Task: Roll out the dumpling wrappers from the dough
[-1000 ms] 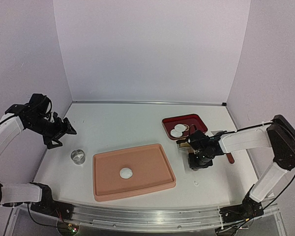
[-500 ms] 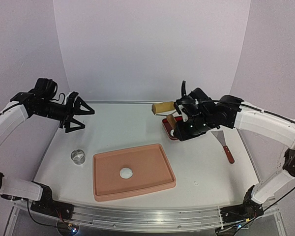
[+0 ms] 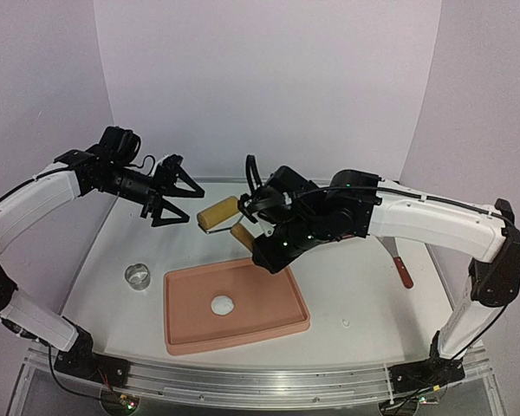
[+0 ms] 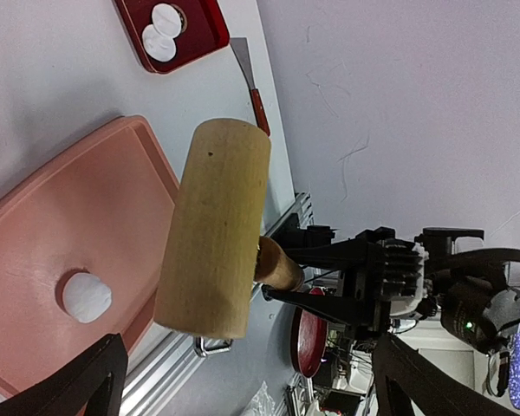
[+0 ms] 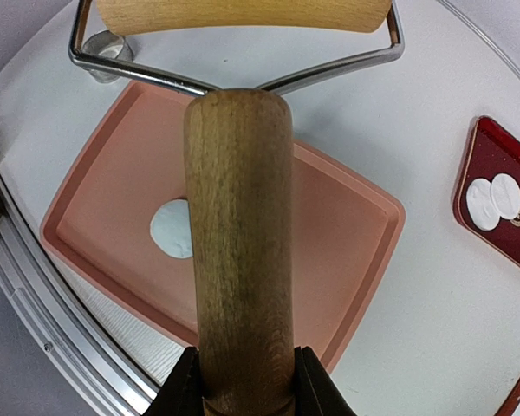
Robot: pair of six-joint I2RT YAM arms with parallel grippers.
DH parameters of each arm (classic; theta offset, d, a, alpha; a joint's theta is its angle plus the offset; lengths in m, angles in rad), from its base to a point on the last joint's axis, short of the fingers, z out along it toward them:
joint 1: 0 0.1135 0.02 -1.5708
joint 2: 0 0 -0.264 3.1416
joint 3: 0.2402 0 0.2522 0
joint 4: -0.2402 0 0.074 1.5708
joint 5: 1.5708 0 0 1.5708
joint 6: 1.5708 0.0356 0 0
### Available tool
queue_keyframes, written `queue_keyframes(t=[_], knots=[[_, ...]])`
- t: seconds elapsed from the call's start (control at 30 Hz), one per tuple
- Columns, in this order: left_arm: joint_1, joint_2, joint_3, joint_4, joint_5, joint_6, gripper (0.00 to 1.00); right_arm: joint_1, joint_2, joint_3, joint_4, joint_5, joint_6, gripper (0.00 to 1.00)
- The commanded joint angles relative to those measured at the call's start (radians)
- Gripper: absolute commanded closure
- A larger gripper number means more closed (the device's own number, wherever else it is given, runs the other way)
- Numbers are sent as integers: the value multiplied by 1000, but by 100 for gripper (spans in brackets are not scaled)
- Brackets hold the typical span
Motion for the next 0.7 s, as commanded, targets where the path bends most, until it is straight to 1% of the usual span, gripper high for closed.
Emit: queue_keyframes(t=[0.0,0.13,0.17,0.27,0.33,0.43,0.53,0.6,0.63,0.67], knots=[[-11,11,-15,33,49,9,0,25,-1,87,25,38,-17,100],[-16,19,-49,83,87,-24,1,46,2,105,27,31,-35,100],[-19,26,-57,123,119,-43,3,55,4,108,27,26,-47,100],[-40,54,-57,177,179,-78,14,65,7,113,32,26,-67,100],[-67,75,-43,184,206,-87,22,67,12,122,39,36,-80,100],[-108,108,-27,189,241,-96,31,67,14,141,60,77,-102,100],[-122,118,-27,188,248,-97,37,67,17,153,69,96,-114,100],[-127,116,-30,200,251,-108,57,68,18,159,74,117,-119,100],[-127,109,-29,211,251,-116,70,67,15,156,75,132,-120,100],[-127,105,-29,217,251,-122,76,68,14,153,76,137,-119,100]])
